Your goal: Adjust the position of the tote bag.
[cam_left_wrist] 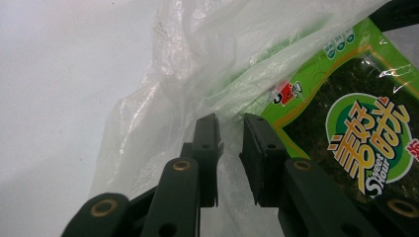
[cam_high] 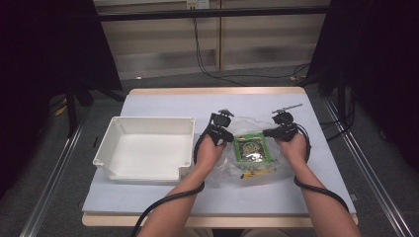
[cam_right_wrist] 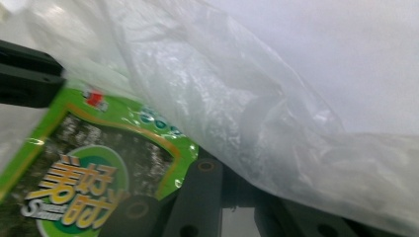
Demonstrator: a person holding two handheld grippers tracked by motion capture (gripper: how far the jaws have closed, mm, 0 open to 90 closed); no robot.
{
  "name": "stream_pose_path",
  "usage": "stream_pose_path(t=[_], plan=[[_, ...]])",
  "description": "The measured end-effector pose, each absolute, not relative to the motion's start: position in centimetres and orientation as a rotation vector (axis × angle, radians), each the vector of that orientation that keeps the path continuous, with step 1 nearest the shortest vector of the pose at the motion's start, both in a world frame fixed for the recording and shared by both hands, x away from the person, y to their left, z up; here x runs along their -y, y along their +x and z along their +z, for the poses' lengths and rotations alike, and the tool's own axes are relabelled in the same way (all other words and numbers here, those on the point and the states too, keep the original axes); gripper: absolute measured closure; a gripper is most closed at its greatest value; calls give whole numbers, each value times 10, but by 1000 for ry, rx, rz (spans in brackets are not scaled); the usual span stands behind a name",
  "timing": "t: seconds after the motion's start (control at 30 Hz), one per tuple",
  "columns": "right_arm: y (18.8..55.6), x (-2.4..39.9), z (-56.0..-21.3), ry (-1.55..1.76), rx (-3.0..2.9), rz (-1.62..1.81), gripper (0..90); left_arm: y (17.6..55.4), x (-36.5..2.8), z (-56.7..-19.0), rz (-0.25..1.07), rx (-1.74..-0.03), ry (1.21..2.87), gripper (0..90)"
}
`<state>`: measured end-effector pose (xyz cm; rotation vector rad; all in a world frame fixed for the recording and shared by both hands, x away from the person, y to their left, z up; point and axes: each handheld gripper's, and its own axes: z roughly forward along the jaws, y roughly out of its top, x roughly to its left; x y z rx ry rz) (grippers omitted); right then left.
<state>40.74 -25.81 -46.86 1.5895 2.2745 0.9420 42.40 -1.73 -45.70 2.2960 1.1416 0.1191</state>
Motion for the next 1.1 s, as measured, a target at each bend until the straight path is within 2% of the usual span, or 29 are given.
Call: stream_pose_path(t=[0.2, 0.47, 0.57, 0.73, 0.83, 1.0, 1.03, 1.1], plan=[[403, 261, -470, 1609, -2270, 944, 888, 424, 16, -458, 108, -1143, 2303, 768], [385, 251, -450, 1563, -2294, 1020, 763, 421, 14, -455, 108, -1136, 2302, 764], [382, 245, -455, 1580, -2337, 1004, 694, 421, 15, -457, 108, -1150, 2283, 764], [385, 248, -456, 1640, -2336, 1036, 666, 421, 14, -455, 110, -1137, 2301, 765], [384, 248, -455, 1651, -2342, 996, 599, 422, 13, -455, 101, -1137, 2298, 768], [382, 248, -464, 1677, -2380, 970, 609, 421, 15, -456, 102, -1139, 2289, 772], [383, 250, -466, 1697, -2377, 992, 626, 421, 15, -456, 100, -1130, 2299, 775], [384, 252, -469, 1717, -2384, 1047, 730, 422, 15, -456, 103, -1129, 2302, 780]])
